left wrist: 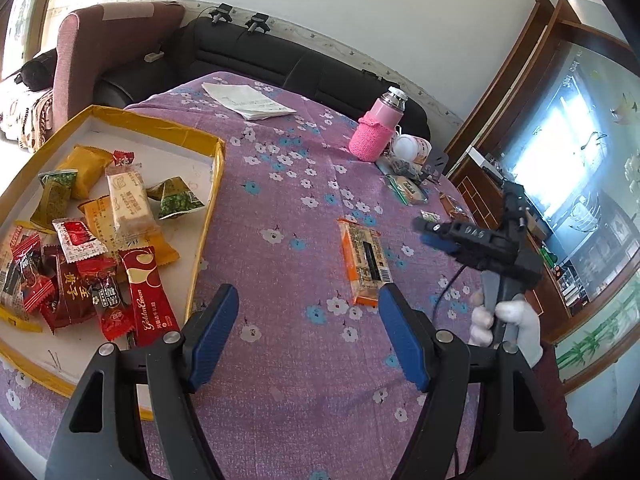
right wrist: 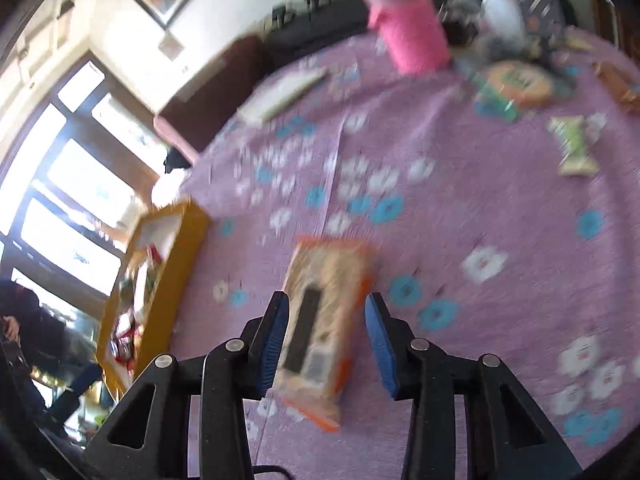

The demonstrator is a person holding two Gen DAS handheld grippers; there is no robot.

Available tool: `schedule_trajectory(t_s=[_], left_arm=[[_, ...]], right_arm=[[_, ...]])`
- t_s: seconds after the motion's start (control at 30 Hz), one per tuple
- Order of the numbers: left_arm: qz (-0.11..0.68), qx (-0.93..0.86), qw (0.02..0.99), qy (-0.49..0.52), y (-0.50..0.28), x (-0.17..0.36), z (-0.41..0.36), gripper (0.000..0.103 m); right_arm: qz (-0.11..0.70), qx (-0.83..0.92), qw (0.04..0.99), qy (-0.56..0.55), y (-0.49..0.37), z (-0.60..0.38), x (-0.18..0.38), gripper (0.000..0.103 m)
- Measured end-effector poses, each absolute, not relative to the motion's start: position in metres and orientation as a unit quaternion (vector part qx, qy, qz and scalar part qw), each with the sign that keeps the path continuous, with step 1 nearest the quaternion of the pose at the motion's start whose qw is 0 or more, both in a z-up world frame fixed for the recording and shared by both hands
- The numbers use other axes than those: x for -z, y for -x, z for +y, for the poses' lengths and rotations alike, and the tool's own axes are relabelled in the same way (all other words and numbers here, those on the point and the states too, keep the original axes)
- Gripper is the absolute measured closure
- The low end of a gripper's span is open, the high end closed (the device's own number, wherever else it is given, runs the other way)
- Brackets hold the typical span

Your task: Organize snacks

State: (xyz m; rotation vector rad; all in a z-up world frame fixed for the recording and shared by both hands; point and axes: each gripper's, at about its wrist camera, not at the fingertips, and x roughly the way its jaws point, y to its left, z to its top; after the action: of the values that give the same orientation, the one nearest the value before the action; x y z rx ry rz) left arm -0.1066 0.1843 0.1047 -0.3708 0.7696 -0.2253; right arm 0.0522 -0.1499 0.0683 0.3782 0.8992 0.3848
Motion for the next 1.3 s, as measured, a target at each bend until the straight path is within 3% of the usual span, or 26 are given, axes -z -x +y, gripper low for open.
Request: schedule_trajectory(t_s=[0.07, 0.1, 0.23, 0.43, 0.5, 0.53, 0.57, 0.6, 0.73, 1.03, 1.3], left_arm=[[0.373, 0.111, 0.903, 0.182, 0.106, -0.103, 0.184, 0.031], [0.374, 0.114, 0.902, 0.184, 0.105, -0.102, 0.184, 0.031], [0.385, 0.121, 0.896, 0.185, 0.101, -0.096, 0.178, 0.031], [0.398, 0.124, 0.893, 0.169, 0.097, -0.094, 0.165, 0.031], [0.401, 0.129, 0.892, 0.165, 0.096, -0.095, 0.161, 0.031], [0.402, 0.130, 0.892, 0.159, 0.095, -0.096, 0.157, 0.031], [0.402, 0.132, 0.893, 0.152, 0.094, -0.098, 0.153, 0.031], [0.402, 0.134, 0.894, 0.147, 0.092, -0.097, 0.150, 0.031], [0.413, 0.150, 0.890, 0.121, 0.078, -0.092, 0.129, 0.031], [0.444, 0.151, 0.882, 0.051, 0.013, -0.060, 0.068, 0.031], [0.464, 0.124, 0.877, 0.010, -0.031, -0.032, 0.030, 0.031]], right_arm=[[0.383, -0.110, 0.890, -0.221, -0.060, -0.201, -0.080, 0.035], [0.370, -0.083, 0.896, -0.231, -0.065, -0.220, -0.082, 0.033], [0.379, -0.028, 0.895, -0.234, -0.092, -0.261, -0.068, 0.033], [0.401, 0.012, 0.897, -0.186, -0.130, -0.250, -0.044, 0.032], [0.408, 0.018, 0.897, -0.171, -0.141, -0.242, -0.033, 0.036], [0.412, 0.027, 0.898, -0.156, -0.146, -0.237, -0.031, 0.045], [0.418, 0.033, 0.896, -0.143, -0.153, -0.234, -0.028, 0.071], [0.428, 0.035, 0.894, -0.129, -0.155, -0.229, -0.024, 0.083], [0.431, 0.020, 0.895, -0.114, -0.140, -0.218, -0.027, 0.083], [0.404, -0.101, 0.886, -0.202, -0.044, -0.203, -0.049, 0.083], [0.392, -0.147, 0.879, -0.230, -0.035, -0.198, -0.051, 0.083]])
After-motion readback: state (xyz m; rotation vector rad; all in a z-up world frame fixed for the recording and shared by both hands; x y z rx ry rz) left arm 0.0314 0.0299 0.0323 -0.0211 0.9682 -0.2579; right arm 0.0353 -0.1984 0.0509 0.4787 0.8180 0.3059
